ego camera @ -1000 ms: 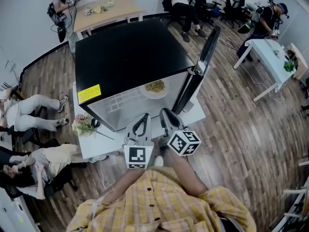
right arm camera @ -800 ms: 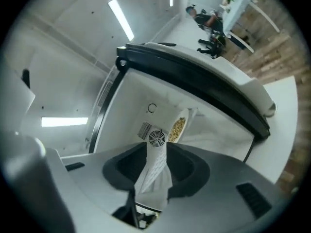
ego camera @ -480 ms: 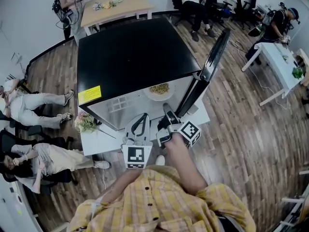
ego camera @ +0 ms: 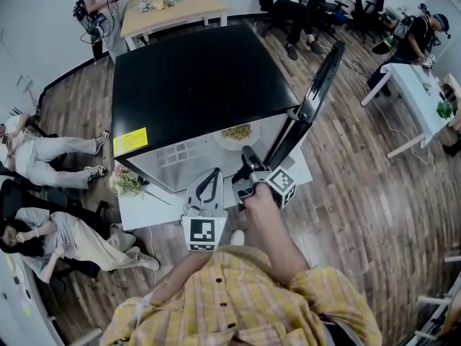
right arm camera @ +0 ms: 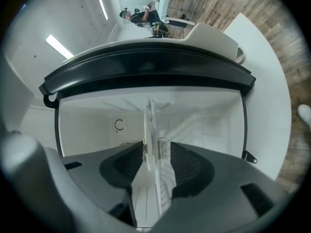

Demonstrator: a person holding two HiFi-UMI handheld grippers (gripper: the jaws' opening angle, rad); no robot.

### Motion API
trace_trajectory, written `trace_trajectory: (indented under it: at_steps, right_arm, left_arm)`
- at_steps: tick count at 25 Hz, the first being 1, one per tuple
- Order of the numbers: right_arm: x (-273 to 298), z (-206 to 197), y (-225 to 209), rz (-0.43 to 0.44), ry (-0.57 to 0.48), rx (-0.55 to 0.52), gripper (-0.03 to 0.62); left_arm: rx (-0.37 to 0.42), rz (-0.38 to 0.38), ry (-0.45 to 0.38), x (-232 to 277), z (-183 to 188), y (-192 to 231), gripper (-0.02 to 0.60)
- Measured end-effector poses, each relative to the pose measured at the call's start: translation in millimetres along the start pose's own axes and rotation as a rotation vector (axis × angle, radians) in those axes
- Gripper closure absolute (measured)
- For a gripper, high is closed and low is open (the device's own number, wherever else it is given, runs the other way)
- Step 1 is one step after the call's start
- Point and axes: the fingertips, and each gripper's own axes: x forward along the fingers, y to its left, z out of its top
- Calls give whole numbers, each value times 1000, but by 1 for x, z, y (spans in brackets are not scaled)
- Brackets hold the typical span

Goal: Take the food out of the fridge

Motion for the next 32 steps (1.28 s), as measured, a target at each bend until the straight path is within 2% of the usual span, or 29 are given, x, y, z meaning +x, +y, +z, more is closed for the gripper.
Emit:
trace_trajectory:
  at_steps: [3, 6, 8, 16, 26, 32]
  right_arm:
    - [7, 1, -2, -11, 12, 24, 421]
    - [14, 4, 3, -6, 12, 4, 423]
    - [17, 8, 8, -9, 0, -13, 466]
    - [20, 9, 11, -28, -17, -28, 565]
    - [6, 8, 11, -17, -32, -46, 571]
    - [-7, -1, 31, 18, -39, -47, 574]
  left_arm:
    - [-3, -9, 11, 2, -3, -1, 574]
    - [-1, -11, 17, 3, -4, -2, 574]
    - [0, -9, 19, 2, -5, -1, 574]
    - [-9, -1, 30, -2, -9, 4, 574]
    - [-19, -7, 24, -11, -9, 5, 574]
    - [-24, -23, 12, -19, -7, 1, 574]
